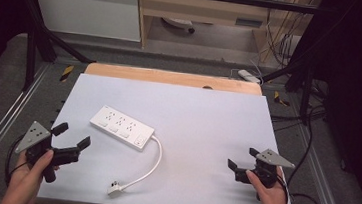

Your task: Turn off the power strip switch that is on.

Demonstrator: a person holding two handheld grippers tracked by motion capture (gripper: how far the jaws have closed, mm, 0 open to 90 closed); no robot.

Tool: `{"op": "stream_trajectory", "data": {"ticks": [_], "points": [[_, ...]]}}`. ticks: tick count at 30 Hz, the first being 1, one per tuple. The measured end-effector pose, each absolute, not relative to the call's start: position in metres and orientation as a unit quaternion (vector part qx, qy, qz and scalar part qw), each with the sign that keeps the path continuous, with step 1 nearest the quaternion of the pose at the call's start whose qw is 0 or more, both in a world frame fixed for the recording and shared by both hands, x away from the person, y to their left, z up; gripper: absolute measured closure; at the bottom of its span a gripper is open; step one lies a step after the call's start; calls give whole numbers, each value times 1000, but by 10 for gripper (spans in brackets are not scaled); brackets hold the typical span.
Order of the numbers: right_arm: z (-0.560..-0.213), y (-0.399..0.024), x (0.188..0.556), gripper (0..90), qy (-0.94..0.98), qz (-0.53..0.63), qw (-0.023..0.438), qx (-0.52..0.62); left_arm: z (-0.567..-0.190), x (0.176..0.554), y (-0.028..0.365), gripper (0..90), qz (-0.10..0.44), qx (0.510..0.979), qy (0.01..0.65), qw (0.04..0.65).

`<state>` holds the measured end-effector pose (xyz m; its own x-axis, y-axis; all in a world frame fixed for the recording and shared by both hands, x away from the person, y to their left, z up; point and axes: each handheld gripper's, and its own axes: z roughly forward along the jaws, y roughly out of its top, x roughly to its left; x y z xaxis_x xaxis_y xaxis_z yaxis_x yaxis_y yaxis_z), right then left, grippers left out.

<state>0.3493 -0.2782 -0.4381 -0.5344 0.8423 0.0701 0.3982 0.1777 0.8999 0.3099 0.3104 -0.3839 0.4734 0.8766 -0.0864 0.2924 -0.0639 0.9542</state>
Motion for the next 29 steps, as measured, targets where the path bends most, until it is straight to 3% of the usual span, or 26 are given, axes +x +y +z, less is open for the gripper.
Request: {"op": "stream_trajectory", "data": {"ticks": [19, 29], "points": [[-437, -280, 350, 34, 730, 484, 230, 424, -428, 319, 286, 73, 193, 723, 425, 510], [-447, -277, 360, 32, 744, 444, 221, 449, -435, 318, 269, 78, 195, 759, 407, 470]]}}
